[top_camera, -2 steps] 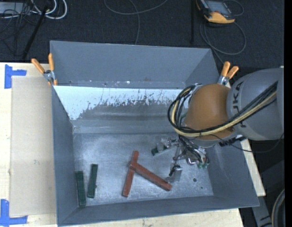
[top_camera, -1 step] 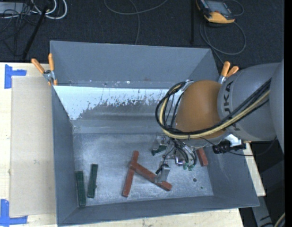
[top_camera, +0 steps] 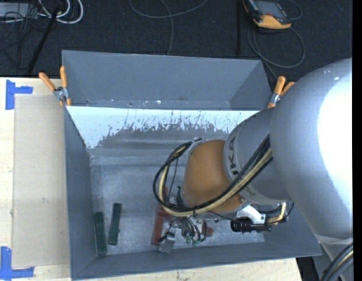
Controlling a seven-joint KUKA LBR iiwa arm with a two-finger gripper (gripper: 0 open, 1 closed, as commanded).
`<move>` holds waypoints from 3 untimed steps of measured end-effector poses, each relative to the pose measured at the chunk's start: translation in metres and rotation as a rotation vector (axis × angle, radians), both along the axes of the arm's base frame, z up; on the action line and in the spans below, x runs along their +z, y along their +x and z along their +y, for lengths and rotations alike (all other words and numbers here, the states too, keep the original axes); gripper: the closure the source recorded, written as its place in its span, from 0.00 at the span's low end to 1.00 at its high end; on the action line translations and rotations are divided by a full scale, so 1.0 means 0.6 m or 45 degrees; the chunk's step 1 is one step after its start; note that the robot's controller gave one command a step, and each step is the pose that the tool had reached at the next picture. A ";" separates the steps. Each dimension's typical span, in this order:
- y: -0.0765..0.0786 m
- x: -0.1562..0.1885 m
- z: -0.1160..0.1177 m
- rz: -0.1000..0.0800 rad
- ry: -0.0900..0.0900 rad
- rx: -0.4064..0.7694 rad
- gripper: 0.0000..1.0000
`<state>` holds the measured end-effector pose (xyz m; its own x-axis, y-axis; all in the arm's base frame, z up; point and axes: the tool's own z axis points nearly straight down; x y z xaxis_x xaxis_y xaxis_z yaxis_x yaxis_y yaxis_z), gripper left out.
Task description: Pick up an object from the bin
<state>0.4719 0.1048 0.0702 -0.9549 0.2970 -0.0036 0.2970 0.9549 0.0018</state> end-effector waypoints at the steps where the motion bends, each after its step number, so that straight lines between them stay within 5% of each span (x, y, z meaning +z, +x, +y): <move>1: 0.020 0.001 0.068 -0.007 -0.003 0.669 0.00; 2: 0.091 0.120 0.077 -0.009 -0.003 0.730 0.00; 3: 0.047 -0.005 -0.037 0.013 -0.003 0.469 0.00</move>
Offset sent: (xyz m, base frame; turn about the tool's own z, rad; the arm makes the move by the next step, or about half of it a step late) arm 0.0094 0.0407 -0.0002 -0.5264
